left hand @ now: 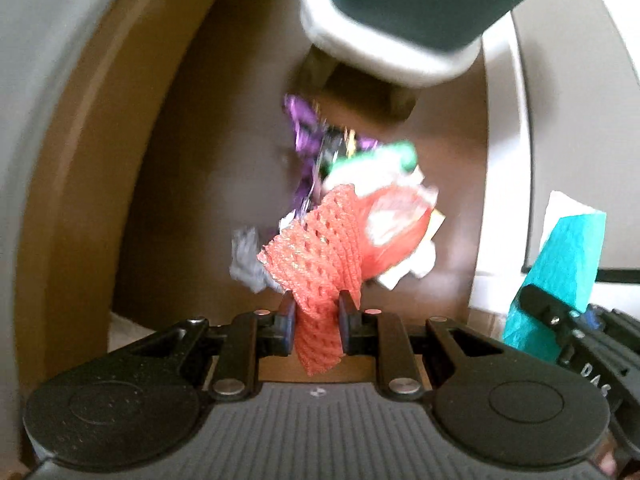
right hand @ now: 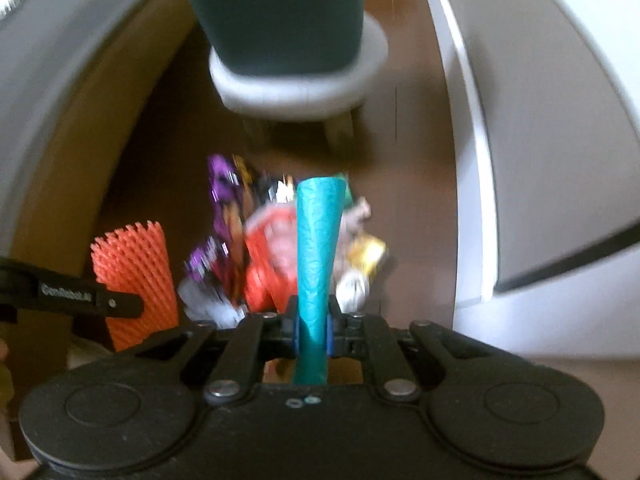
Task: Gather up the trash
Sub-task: 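Carry the foam net and teal bag into the wastebasket and open both tools, then move both tools back down toward the remaining trash pile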
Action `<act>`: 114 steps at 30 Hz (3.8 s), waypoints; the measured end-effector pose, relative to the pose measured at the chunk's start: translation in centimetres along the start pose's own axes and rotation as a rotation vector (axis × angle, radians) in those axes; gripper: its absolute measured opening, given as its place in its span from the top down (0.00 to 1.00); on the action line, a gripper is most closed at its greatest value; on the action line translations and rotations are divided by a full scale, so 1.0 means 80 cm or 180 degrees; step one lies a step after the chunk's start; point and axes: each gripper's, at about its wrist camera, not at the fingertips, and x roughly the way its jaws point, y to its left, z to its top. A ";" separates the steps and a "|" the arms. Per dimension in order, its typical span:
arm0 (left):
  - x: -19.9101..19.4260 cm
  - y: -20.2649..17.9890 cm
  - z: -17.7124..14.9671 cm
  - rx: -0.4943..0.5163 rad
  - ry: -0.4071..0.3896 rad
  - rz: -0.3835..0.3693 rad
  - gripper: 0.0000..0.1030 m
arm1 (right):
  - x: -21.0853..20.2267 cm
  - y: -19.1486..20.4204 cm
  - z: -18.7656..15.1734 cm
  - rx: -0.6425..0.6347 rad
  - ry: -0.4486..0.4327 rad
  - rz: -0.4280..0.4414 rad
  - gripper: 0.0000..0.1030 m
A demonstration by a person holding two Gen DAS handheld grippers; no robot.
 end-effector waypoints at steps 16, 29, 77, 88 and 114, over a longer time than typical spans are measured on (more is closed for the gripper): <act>-0.186 -0.050 0.100 0.0202 -0.0690 -0.0174 0.81 | -0.143 0.008 0.139 -0.0142 -0.0795 0.0072 0.90; -0.266 -0.094 0.217 0.0280 -0.1372 -0.0313 0.80 | -0.167 0.016 0.262 -0.0381 -0.1397 0.0022 0.90; -0.143 -0.144 0.327 0.0660 -0.1081 -0.0041 0.62 | -0.051 0.002 0.326 -0.0658 -0.0950 -0.0055 0.51; -0.200 -0.145 0.296 0.0797 -0.1465 -0.0152 0.41 | -0.096 -0.002 0.313 -0.0599 -0.1185 -0.0011 0.38; -0.125 -0.086 0.121 0.0781 -0.1206 -0.0188 0.29 | -0.057 -0.039 0.121 -0.0043 -0.0798 0.0142 0.09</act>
